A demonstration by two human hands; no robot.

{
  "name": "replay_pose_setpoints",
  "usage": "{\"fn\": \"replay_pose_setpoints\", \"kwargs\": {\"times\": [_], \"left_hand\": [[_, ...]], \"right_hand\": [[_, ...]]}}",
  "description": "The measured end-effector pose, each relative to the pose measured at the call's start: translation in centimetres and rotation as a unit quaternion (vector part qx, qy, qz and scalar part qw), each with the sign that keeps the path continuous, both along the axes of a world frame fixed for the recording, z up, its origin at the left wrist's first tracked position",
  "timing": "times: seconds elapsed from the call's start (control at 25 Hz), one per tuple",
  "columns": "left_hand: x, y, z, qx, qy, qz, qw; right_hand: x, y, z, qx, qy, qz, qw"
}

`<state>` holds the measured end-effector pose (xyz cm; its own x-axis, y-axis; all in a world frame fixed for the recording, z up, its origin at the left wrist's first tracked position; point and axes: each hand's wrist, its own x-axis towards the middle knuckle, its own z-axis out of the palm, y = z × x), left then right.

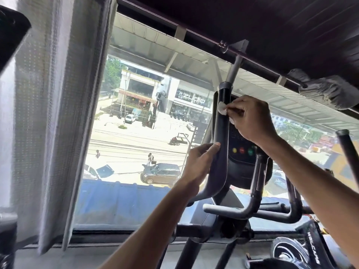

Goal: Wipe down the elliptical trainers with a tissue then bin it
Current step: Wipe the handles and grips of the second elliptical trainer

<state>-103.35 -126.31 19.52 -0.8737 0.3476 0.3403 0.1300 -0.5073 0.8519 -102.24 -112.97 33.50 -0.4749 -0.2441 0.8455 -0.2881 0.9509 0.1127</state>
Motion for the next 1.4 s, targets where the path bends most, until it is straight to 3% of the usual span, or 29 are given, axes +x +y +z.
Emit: {"fn": "replay_pose_setpoints", "kwargs": {"times": [0.08,0.16,0.2,0.24,0.28,0.36,0.44,0.48,0.56,0.68,0.96,1.16,1.32,1.4], "left_hand": [[-0.2,0.1,0.0,0.0,-0.002,0.006,1.0],[-0.8,0.2,-0.1,-0.006,0.007,-0.003,1.0],[-1.0,0.1,-0.1,-0.01,0.01,-0.012,1.0],[-1.1,0.1,-0.2,-0.011,0.01,-0.023,1.0],[-1.3,0.0,-0.3,-0.01,0.006,-0.037,0.999],[-1.5,-0.2,-0.1,-0.002,-0.002,-0.054,0.999],[-1.6,-0.2,0.0,0.005,-0.009,-0.062,0.998],[-1.7,-0.1,0.0,0.006,-0.013,-0.067,0.998],[-1.7,0.0,0.0,0.009,-0.023,-0.074,0.997],[-1.9,0.1,-0.3,0.021,-0.027,-0.09,0.995],[-2.5,0.2,-0.5,0.027,-0.029,-0.11,0.993],[-2.7,0.1,-0.6,0.044,-0.031,-0.136,0.989],[-2.3,-0.1,-1.1,0.025,-0.018,-0.128,0.991],[-1.6,-0.1,-1.5,0.012,0.0,-0.103,0.995]], "right_hand": [[-0.6,-0.6,-1.7,-0.142,0.008,-0.011,0.99],[-1.4,-1.3,-2.3,-0.346,-0.005,0.008,0.938],[-1.7,-1.6,-2.2,-0.414,-0.013,0.014,0.91],[-1.7,-1.8,-2.0,-0.42,-0.01,0.012,0.907],[-1.7,-1.9,-1.8,-0.356,0.009,-0.011,0.934],[-1.0,-2.8,-1.9,-0.107,0.036,-0.062,0.992],[-0.5,-3.8,-1.9,0.099,0.02,-0.075,0.992],[-0.1,-4.2,-1.8,0.144,-0.001,-0.083,0.986],[-0.1,-4.3,-1.7,0.129,0.005,-0.11,0.985],[0.7,-3.6,-2.6,0.004,0.048,-0.122,0.991],[0.5,-2.8,-2.8,-0.046,0.059,-0.15,0.986],[2.5,-2.6,-4.0,0.094,0.018,-0.105,0.99],[1.4,-3.2,-2.4,0.028,0.044,-0.135,0.989],[1.3,-3.7,-3.0,0.056,0.04,-0.139,0.988]]}}
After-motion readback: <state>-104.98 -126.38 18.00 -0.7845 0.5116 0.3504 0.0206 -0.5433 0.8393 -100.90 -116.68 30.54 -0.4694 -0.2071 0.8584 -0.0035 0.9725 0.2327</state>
